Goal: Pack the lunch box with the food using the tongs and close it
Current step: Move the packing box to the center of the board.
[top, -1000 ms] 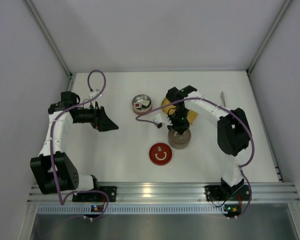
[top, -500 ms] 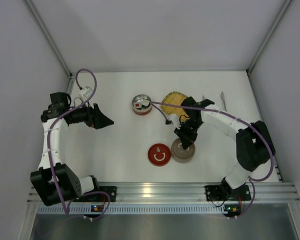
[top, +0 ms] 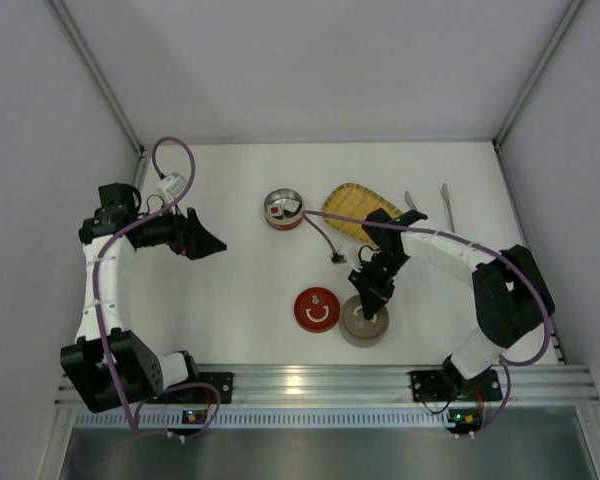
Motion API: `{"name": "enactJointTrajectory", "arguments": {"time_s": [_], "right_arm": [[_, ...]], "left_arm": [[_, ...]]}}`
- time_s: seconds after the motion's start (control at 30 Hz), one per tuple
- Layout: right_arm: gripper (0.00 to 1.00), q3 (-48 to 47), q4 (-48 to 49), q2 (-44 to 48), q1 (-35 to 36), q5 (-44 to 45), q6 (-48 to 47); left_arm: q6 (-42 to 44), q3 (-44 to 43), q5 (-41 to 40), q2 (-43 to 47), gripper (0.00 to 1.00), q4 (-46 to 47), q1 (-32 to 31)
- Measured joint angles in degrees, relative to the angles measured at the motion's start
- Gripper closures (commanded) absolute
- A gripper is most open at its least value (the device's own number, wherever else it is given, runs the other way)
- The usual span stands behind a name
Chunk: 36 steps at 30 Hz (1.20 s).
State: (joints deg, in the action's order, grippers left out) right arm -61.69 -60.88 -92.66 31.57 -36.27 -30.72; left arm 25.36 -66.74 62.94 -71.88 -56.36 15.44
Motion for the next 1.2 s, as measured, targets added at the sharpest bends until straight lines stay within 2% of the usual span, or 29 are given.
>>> {"name": "enactJointTrajectory", "arguments": {"time_s": [0.13,0.17,0.2,0.23,0.27,0.3,0.4,0.63,0.93,1.03,1.2], "right_arm": [[1.0,0.57,-0.48,0.04,0.7,-1.11,-0.26],[0.96,0.57,-0.5,0.04,0.72,-1.11,-0.33],[0.85,0.57,-0.57,0.02,0.72,-1.16,-0.44],[0.81,0.57,-0.68,0.02,0.72,-1.38,-0.7],[0.66,0.55,-1.07,0.02,0.74,-1.81,-0.85],[0.62,0.52,-1.36,0.02,0.81,-2.19,-0.85],[0.57,0.44,-2.75,0.59,1.09,-3.65,-1.51],[0.57,-1.49,-4.87,0.79,1.33,-0.59,-3.98],[0.57,-8.59,-4.96,0.85,1.33,6.49,-6.62],[0.61,-8.85,-4.81,0.96,1.31,8.11,-6.78],[0.84,-8.9,-4.11,1.31,1.29,11.34,-6.78]], "left_arm": [[1.97,-0.11,-0.22,0.13,0.02,-1.88,0.0],[2.51,-0.13,-0.28,0.13,0.02,-2.4,0.0],[3.06,-0.2,-0.39,0.13,0.02,-2.91,0.0],[3.69,-0.28,-0.46,0.13,0.02,-3.52,0.0],[4.39,-0.39,-0.61,0.13,0.02,-4.11,0.0],[4.87,-0.46,-0.66,0.15,0.02,-4.55,0.0],[6.38,-0.61,-0.83,0.15,0.02,-5.68,0.0],[9.11,-0.61,-0.9,0.15,0.02,-7.21,0.0],[10.91,-0.59,-1.05,0.15,0.01,-8.35,0.0],[11.1,-0.59,-1.05,0.15,0.02,-8.37,0.0],[12.11,-0.52,-1.16,0.15,0.02,-8.37,0.0]]}}
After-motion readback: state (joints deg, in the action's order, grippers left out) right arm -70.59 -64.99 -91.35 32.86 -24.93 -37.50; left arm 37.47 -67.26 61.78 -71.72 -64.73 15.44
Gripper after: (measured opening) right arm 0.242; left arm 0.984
